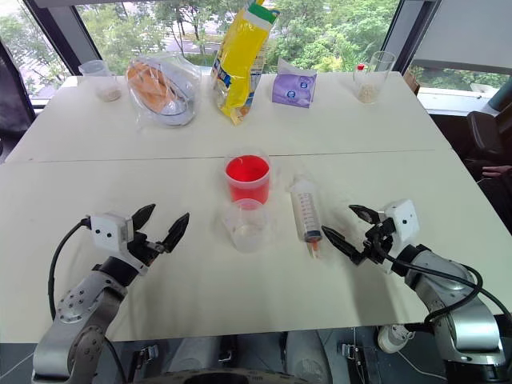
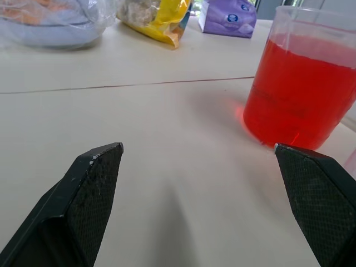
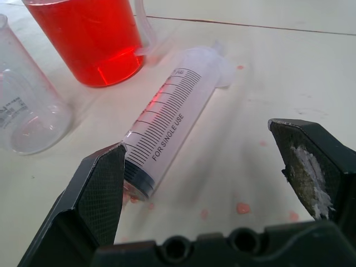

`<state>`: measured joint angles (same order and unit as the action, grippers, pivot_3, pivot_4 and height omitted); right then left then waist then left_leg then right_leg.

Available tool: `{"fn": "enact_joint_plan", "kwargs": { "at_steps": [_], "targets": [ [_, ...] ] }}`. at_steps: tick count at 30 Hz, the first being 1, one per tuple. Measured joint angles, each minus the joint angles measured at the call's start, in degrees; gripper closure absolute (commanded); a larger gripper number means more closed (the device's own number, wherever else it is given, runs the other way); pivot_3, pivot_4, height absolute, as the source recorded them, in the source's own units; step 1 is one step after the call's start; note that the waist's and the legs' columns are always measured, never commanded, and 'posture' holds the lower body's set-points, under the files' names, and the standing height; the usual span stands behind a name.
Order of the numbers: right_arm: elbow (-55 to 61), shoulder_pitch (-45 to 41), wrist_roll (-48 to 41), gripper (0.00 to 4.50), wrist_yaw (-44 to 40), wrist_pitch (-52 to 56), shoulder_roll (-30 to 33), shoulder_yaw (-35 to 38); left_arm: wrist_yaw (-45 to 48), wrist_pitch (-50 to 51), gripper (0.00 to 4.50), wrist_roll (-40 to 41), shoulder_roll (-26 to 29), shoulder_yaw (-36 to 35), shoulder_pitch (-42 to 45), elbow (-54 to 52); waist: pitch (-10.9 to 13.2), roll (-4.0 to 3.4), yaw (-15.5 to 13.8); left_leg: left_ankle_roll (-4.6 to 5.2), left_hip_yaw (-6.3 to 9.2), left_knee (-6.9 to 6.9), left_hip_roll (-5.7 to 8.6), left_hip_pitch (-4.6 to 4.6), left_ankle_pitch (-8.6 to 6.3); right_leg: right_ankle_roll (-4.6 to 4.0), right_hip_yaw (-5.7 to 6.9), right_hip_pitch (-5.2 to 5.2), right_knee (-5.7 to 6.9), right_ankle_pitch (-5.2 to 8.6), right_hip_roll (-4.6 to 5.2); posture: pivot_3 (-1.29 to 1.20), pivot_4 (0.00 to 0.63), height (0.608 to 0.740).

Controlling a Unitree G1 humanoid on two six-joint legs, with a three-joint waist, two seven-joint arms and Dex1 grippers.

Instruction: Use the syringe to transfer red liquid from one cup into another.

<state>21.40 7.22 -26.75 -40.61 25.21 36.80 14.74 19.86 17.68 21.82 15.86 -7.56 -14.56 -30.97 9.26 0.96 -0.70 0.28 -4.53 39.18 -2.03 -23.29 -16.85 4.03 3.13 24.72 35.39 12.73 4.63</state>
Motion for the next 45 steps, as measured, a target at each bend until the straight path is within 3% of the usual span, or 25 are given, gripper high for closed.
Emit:
{"fn": "enact_joint_plan", "kwargs": {
  "at_steps": [8,12,14,21,28,32,45],
  "targets": [
    [2.8,-8.7,-7.3,0.02,2.8,15.8,5.3,1.4,4.5,0.2,0.00,1.6,5.2,-1.2,3.7,3.0,0.0,-0.01,0.0,0.00,0.00,0.01,-0.01,0.00,0.00,-0.01,0.00,0.02,0.03,-0.01,0.01,0.00,0.150,0.740],
    [3.0,-24.3,-15.3,0.02,4.2,33.4,12.2,0.4,10.1,1.9,0.00,5.3,11.1,-3.7,7.9,3.9,0.1,-0.17,0.3,-0.01,0.02,-0.04,-0.04,-0.02,0.02,-0.09,0.00,0.12,0.07,-0.04,-0.02,0.00,0.150,0.740],
    [0.8,-32.3,-17.0,0.02,3.3,40.0,14.3,-3.7,12.6,2.6,0.00,6.8,12.4,-4.0,8.8,4.6,0.1,-0.19,0.4,-0.01,0.02,-0.04,-0.04,-0.03,0.02,-0.09,0.00,0.13,0.06,-0.04,-0.04,0.00,0.150,0.740],
    [-14.0,-57.0,-17.7,0.02,5.6,64.6,13.4,-18.8,18.3,4.1,0.00,8.5,15.6,-2.7,12.1,7.1,0.1,-0.22,0.2,0.00,-0.06,-0.04,0.05,-0.24,0.02,-0.08,-0.03,0.31,0.03,-0.06,0.12,0.00,0.150,0.740],
    [-32.2,-72.3,-18.4,0.02,9.2,66.9,12.4,-40.8,19.9,4.0,0.00,8.6,16.4,-2.7,12.9,7.7,0.1,-0.22,0.5,0.03,-0.09,-0.05,0.06,-0.26,0.00,-0.07,-0.03,0.32,-0.01,-0.06,0.13,0.00,0.150,0.740],
    [-39.6,-76.6,-18.5,0.02,11.6,66.9,8.7,-48.4,19.7,3.2,0.00,8.3,16.0,-2.7,13.0,7.7,0.1,-0.22,1.1,0.03,-0.10,-0.06,0.06,-0.28,0.00,-0.04,-0.02,0.35,0.05,-0.08,0.11,0.00,0.150,0.740],
    [-55.7,-80.9,-13.2,0.02,17.9,67.0,-4.0,-50.5,17.7,1.7,0.00,6.8,13.6,-2.4,11.7,7.0,0.1,-0.24,1.5,0.02,-0.13,-0.06,0.05,-0.29,0.01,0.16,-0.02,0.39,0.14,-0.19,0.07,0.00,0.150,0.740]
  ]
}}
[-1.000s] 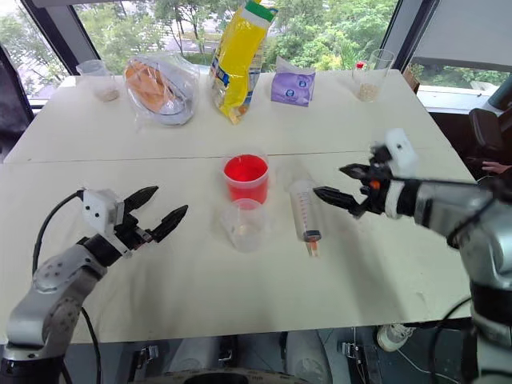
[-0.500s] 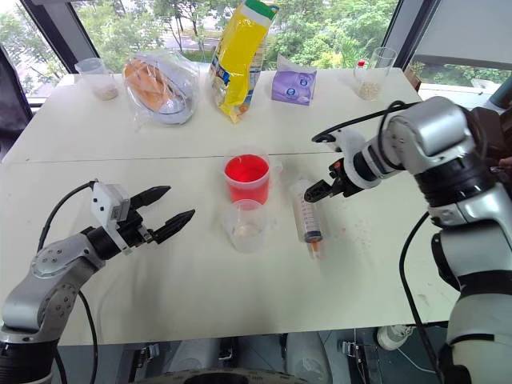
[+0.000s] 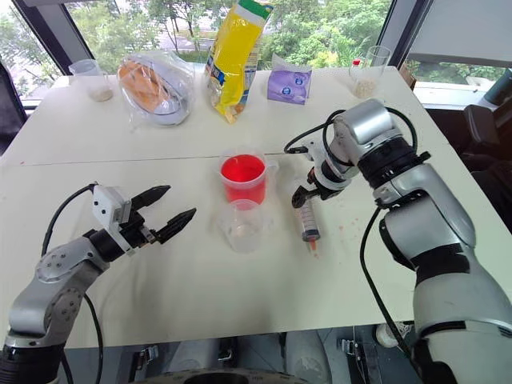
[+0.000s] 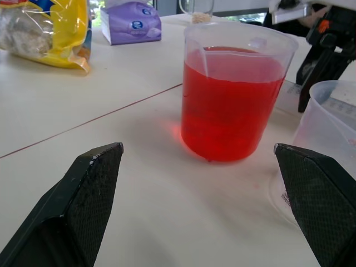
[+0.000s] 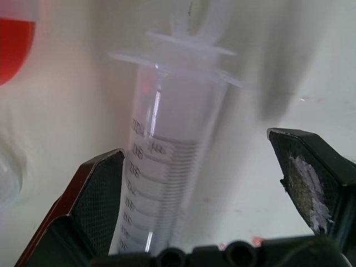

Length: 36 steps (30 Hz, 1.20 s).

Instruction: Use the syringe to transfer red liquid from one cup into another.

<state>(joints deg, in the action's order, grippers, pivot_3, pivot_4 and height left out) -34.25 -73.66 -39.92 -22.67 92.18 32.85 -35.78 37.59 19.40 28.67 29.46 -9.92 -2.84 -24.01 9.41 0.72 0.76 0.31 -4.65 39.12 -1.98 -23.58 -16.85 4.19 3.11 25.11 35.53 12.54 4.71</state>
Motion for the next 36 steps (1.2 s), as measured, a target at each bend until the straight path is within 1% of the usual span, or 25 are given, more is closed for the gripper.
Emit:
{"fn": "enact_joint_plan", "kwargs": {
  "at_steps": [9,10,11,14,15,16,22,28,30,33,34,36],
  "targets": [
    [-4.1,0.0,7.1,0.02,7.0,0.0,-7.6,4.4,-1.3,-0.5,0.00,-1.2,-1.0,0.0,-0.8,-0.8,0.0,0.00,0.3,-0.03,0.00,0.02,0.00,0.04,0.02,0.01,0.00,-0.01,0.08,-0.01,-0.01,0.00,0.150,0.740],
    [-4.4,0.0,7.8,0.57,7.9,0.0,-8.3,5.1,-1.5,-0.8,0.00,-1.3,-1.2,0.0,-0.8,-0.8,0.0,0.00,0.3,-0.03,0.01,0.02,0.00,0.05,0.02,0.01,0.00,-0.01,0.10,-0.01,-0.01,0.00,0.150,0.740],
    [-4.4,0.0,8.3,0.86,8.3,0.0,-8.8,5.7,-1.6,-0.9,0.00,-1.4,-1.4,0.0,-0.8,-0.8,0.0,0.00,0.3,-0.03,0.01,0.02,0.00,0.06,0.02,0.01,0.00,-0.01,0.13,-0.01,-0.01,0.00,0.150,0.740],
    [-4.5,0.0,9.6,2.47,9.3,0.0,-10.3,7.2,-1.7,-1.0,0.00,-1.9,-1.5,0.1,-0.8,-0.8,0.0,0.00,0.3,-0.04,0.01,0.02,0.00,0.06,0.03,0.01,0.00,0.00,0.13,-0.01,-0.01,0.00,0.150,0.740],
    [-4.5,0.1,10.0,2.91,9.5,0.0,-10.5,7.5,-1.7,-1.1,0.00,-1.9,-1.5,0.1,-0.8,-0.8,0.0,0.00,0.3,-0.04,0.01,0.02,0.00,0.06,0.03,0.01,0.00,0.00,0.13,-0.01,-0.01,0.00,0.150,0.740],
    [-4.6,0.1,10.2,3.08,9.7,0.0,-10.6,7.6,-1.8,-1.1,0.00,-2.0,-1.5,0.1,-0.8,-0.8,0.0,0.02,0.3,-0.04,0.02,0.02,0.00,0.07,0.03,0.00,0.01,-0.02,0.13,-0.01,-0.01,0.00,0.150,0.740],
    [-2.5,1.1,9.7,3.08,10.4,0.0,-10.2,7.3,-1.8,-1.3,0.00,-2.3,-1.4,0.1,-0.7,-0.8,0.0,0.04,0.3,-0.03,0.07,0.03,-0.01,0.15,0.03,-0.03,0.02,-0.12,0.12,0.01,0.00,0.00,0.150,0.740],
    [3.2,3.3,4.5,3.08,11.7,0.0,-5.5,7.0,-1.3,-1.3,0.00,-2.2,-0.3,-0.3,0.9,-0.6,0.0,0.01,0.0,-0.03,0.08,0.03,0.01,0.08,0.02,-0.07,0.02,-0.10,0.03,0.03,0.01,0.00,0.150,0.740],
    [6.5,4.3,2.7,3.08,12.4,0.0,-1.8,7.9,-0.9,-1.1,0.00,-1.7,0.3,-0.8,1.2,-0.2,0.0,-0.01,-0.1,-0.01,0.07,0.02,0.02,-0.04,0.01,-0.02,0.02,0.00,-0.01,0.00,0.03,0.00,0.150,0.740],
    [16.7,6.6,0.6,3.08,10.4,0.0,5.8,11.5,-0.2,1.2,0.00,0.4,2.5,-2.7,3.1,1.0,0.0,-0.02,-0.1,0.00,0.11,0.02,0.02,-0.44,0.00,0.03,0.06,0.35,-0.04,-0.02,0.01,0.00,0.150,0.740],
    [20.8,7.5,0.1,3.08,9.2,0.0,8.3,13.7,0.2,2.5,0.00,1.7,3.8,-3.4,4.3,1.4,0.0,-0.02,-0.1,0.00,0.12,0.01,0.02,-0.46,0.00,0.06,0.08,0.36,-0.04,-0.04,-0.01,0.00,0.150,0.740],
    [27.4,9.5,0.0,3.08,7.2,-0.9,10.8,18.4,1.6,4.8,0.00,4.2,6.2,-4.8,6.3,1.5,0.0,-0.02,0.1,0.00,0.11,-0.02,0.01,-0.45,0.00,0.08,0.11,0.36,-0.06,-0.04,-0.07,0.00,0.150,0.740]
  ]
}}
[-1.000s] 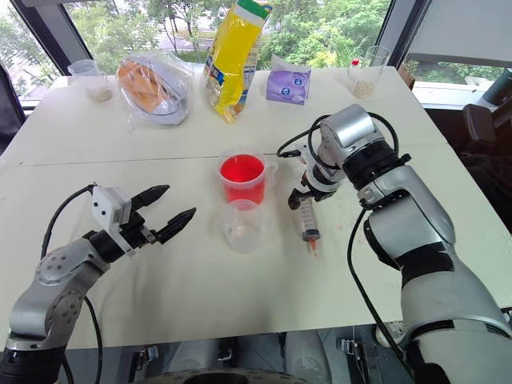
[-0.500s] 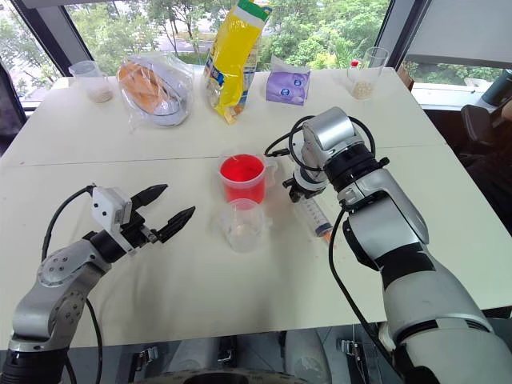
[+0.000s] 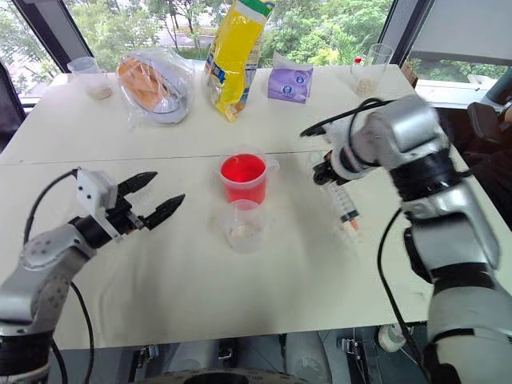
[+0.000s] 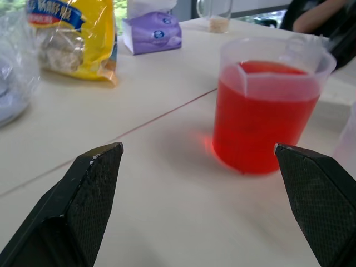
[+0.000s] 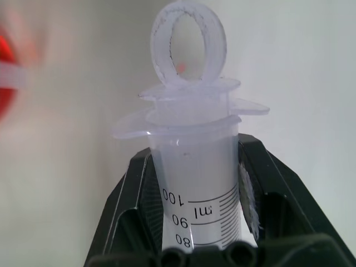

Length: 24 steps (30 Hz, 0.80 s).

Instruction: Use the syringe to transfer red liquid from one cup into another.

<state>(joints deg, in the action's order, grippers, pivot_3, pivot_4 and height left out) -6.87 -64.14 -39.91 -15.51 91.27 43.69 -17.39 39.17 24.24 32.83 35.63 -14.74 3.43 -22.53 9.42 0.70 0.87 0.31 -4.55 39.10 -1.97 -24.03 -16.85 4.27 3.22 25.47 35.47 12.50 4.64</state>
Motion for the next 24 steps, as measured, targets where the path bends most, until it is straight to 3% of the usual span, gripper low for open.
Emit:
{"fn": "enact_joint_plan", "kwargs": {
  "at_steps": [3,7,12,18,24],
  "targets": [
    [5.8,3.5,0.3,3.08,-2.1,-2.8,0.5,5.7,1.9,2.7,0.00,3.0,2.8,-1.7,1.5,0.1,0.0,0.00,0.3,0.00,-0.03,-0.04,-0.01,0.06,0.00,0.01,-0.01,0.00,0.01,0.00,-0.06,0.00,0.150,0.740],
    [11.9,7.8,1.0,3.08,-5.8,-20.7,-2.7,16.2,6.2,8.1,0.00,7.5,9.4,-3.2,6.0,2.4,0.3,-0.18,-0.1,-0.08,-0.03,0.00,0.01,0.02,0.05,0.02,0.00,0.03,0.03,0.00,-0.09,0.00,0.150,0.740],
    [16.1,5.3,-5.9,3.08,-8.9,-33.6,-13.7,29.4,10.8,11.3,0.00,10.4,13.2,-3.9,14.1,6.5,0.3,-0.16,-0.1,-0.11,-0.01,0.00,0.01,0.08,0.07,0.12,0.00,-0.05,0.03,-0.06,-0.11,0.00,0.150,0.740],
    [21.5,8.8,-9.9,3.08,-14.6,-39.6,-20.5,27.9,14.5,12.8,0.00,10.6,14.4,-1.7,25.2,14.6,0.3,-0.13,-0.2,-0.11,0.01,0.01,0.08,0.07,0.07,0.14,0.00,-0.12,0.03,-0.07,-0.08,0.00,0.150,0.740],
    [21.9,16.0,-5.6,3.08,-20.6,-47.7,-23.2,20.7,17.0,12.6,0.00,8.4,13.6,2.7,31.4,19.1,0.3,-0.13,-0.1,-0.10,-0.01,0.01,0.12,0.07,0.07,0.18,-0.01,-0.12,0.02,-0.09,-0.06,0.00,0.150,0.740]
  ]
}}
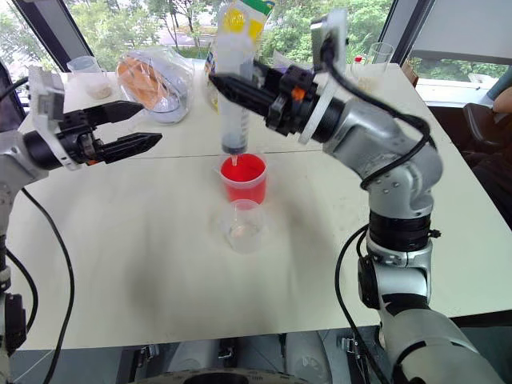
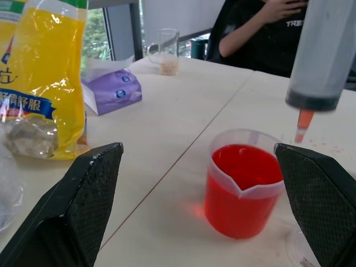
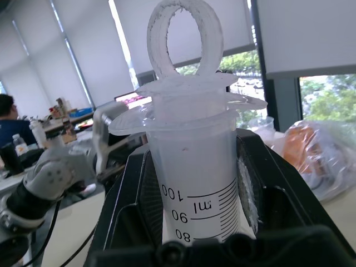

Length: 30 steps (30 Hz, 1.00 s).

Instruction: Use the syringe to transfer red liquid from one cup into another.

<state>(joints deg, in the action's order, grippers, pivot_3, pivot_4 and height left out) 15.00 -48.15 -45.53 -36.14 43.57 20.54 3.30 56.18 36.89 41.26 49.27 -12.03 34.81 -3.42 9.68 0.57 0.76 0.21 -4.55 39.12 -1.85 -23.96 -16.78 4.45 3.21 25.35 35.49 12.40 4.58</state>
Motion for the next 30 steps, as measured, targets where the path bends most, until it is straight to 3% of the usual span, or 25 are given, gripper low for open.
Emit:
{"fn": "enact_joint_plan", "kwargs": {
  "at_steps": [5,11,30],
  "targets": [
    [-4.1,4.3,8.2,3.08,-3.2,-9.0,-1.8,-6.4,1.4,1.1,0.00,0.2,-1.1,1.8,2.8,0.3,0.0,0.01,0.1,-0.03,0.00,0.01,0.00,0.01,0.02,0.00,-0.01,0.02,0.06,0.00,-0.02,0.00,0.150,0.740],
    [-8.0,5.3,14.6,3.08,-5.4,-16.3,-2.3,-8.6,3.9,2.6,0.00,0.8,-1.1,2.2,5.5,0.3,0.0,0.01,0.1,-0.09,-0.01,0.02,0.00,0.02,0.06,0.00,0.00,0.01,0.08,0.00,-0.02,0.00,0.150,0.740],
    [-12.0,7.4,21.1,3.08,-7.1,-18.3,-3.3,-10.9,6.1,2.1,0.00,-2.0,-11.5,9.0,15.0,3.5,0.0,0.03,0.0,-0.19,0.01,0.08,0.02,0.22,0.13,0.00,-0.07,-0.02,0.46,0.02,-0.04,0.00,0.150,0.740]
  ]
}}
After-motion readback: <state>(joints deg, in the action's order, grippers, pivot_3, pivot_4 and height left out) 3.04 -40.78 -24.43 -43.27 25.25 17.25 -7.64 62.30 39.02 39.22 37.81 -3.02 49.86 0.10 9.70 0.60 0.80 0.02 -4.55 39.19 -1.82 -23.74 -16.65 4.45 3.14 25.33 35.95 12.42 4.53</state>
